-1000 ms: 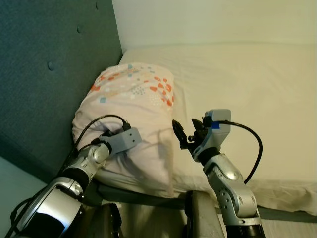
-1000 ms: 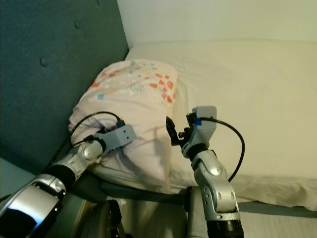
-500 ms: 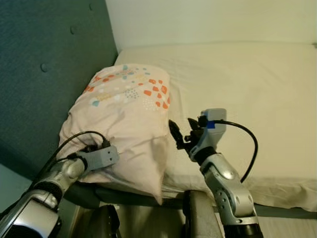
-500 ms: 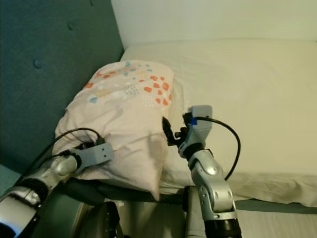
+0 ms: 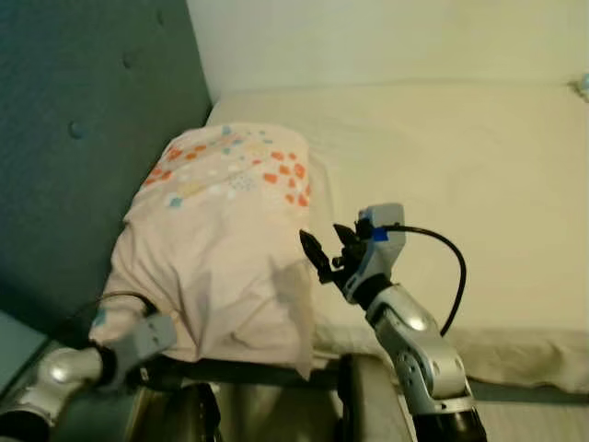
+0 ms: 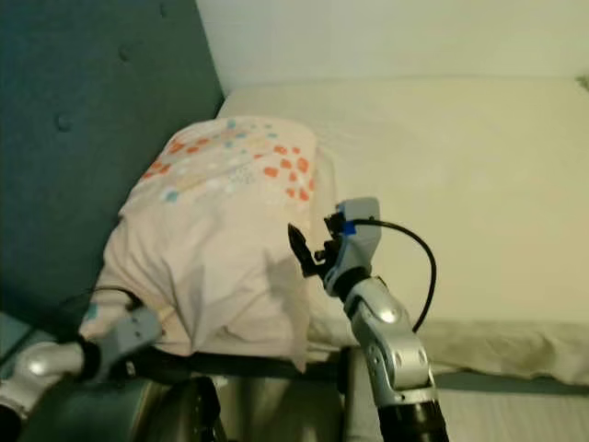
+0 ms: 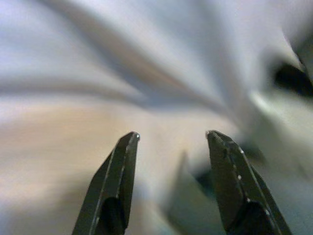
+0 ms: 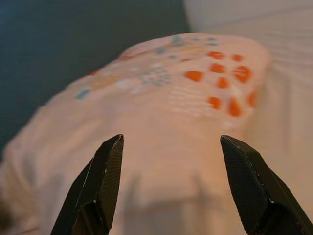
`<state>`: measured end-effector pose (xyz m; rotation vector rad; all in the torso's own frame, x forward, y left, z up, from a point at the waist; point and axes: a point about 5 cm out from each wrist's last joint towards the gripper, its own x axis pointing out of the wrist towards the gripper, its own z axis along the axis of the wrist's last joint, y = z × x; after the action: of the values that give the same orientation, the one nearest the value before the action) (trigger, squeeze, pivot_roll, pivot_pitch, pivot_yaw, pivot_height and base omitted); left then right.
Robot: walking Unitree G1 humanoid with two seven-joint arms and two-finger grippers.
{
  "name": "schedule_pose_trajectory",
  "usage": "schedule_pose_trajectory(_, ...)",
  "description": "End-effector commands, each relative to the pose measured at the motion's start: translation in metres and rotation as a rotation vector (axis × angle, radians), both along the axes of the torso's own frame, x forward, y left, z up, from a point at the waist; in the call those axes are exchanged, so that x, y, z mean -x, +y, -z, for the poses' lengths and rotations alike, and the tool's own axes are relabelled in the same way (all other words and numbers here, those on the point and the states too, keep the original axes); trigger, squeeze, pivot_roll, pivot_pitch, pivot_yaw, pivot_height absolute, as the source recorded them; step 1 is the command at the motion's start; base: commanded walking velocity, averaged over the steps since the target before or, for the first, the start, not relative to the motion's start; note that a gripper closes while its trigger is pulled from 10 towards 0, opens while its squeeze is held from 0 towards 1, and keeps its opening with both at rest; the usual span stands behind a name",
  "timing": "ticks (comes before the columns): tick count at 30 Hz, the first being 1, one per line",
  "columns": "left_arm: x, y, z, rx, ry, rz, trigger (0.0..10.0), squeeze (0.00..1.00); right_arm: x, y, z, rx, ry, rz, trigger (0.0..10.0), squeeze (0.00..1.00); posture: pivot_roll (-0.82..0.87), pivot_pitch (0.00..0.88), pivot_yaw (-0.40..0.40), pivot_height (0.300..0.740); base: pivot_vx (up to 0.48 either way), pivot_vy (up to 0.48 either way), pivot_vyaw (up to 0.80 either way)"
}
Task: Clean up the room
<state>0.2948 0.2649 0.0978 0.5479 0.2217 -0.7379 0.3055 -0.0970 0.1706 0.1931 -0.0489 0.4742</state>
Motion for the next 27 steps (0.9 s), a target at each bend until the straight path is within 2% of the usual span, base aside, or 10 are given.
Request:
schedule_pose_trajectory(1,-0.01,0.006,-0.027,0.115,-0.042,-0.036,10.0,0.0,0.001,0.002,0.001,-0.024,0.006,-0.014,10.0,0.0,-0.1,0.179,0.025,0.586,0.0,0.0,0.0)
schedule_pose_trajectory(3,-0.032,0.003,-0.068,0.319,-0.131,-0.05,10.0,0.0,0.0,0.0,-0.002,-0.057,-0.003,-0.002,10.0,0.0,-0.1,0.18,0.024,0.586,0.0,0.0,0.0)
schedule_pose_trajectory(5,-0.032,0.003,-0.068,0.319,-0.131,-0.05,10.0,0.0,0.0,0.0,-0.002,-0.057,-0.003,-0.002,10.0,0.0,-0.1,0.18,0.024,0.586,0.0,0.0,0.0)
schedule_pose_trajectory(7,-0.054,-0.01,-0.089,0.485,-0.195,-0.08,10.0,0.0,0.0,-0.002,-0.003,-0.07,-0.009,0.007,10.0,0.0,-0.1,0.183,0.03,0.586,0.0,0.0,0.0)
schedule_pose_trajectory(9,-0.071,-0.026,-0.091,0.567,-0.225,-0.159,10.0,0.0,0.0,-0.003,-0.003,-0.065,-0.013,0.013,10.0,0.0,-0.11,0.186,0.032,0.586,0.0,0.0,0.0)
schedule_pose_trajectory(12,-0.08,-0.036,-0.086,0.581,-0.237,-0.267,10.0,0.0,0.001,-0.004,-0.003,-0.057,-0.017,0.018,10.0,0.0,-0.12,0.192,0.037,0.586,0.0,0.0,0.0)
schedule_pose_trajectory(15,-0.086,-0.042,-0.076,0.615,-0.198,-0.433,10.0,0.0,0.003,-0.007,-0.004,-0.055,-0.019,0.033,10.0,0.0,-0.14,0.206,0.044,0.586,0.0,0.0,0.0)
schedule_pose_trajectory(19,-0.091,-0.053,-0.065,0.581,-0.159,-0.53,10.0,0.0,0.003,-0.012,-0.007,-0.057,-0.023,0.059,10.0,0.0,-0.15,0.214,0.044,0.586,0.0,0.0,0.0)
schedule_pose_trajectory(23,-0.095,-0.046,-0.06,0.522,-0.207,-0.749,10.0,0.0,0.005,-0.015,-0.013,-0.066,-0.034,0.088,10.0,0.0,-0.18,0.255,0.048,0.586,0.0,0.0,0.0)
schedule_pose_trajectory(27,-0.093,-0.041,-0.052,0.491,-0.198,-0.853,10.0,0.0,0.008,-0.015,-0.016,-0.07,-0.034,0.096,10.0,0.0,-0.19,0.277,0.05,0.586,0.0,0.0,0.0)
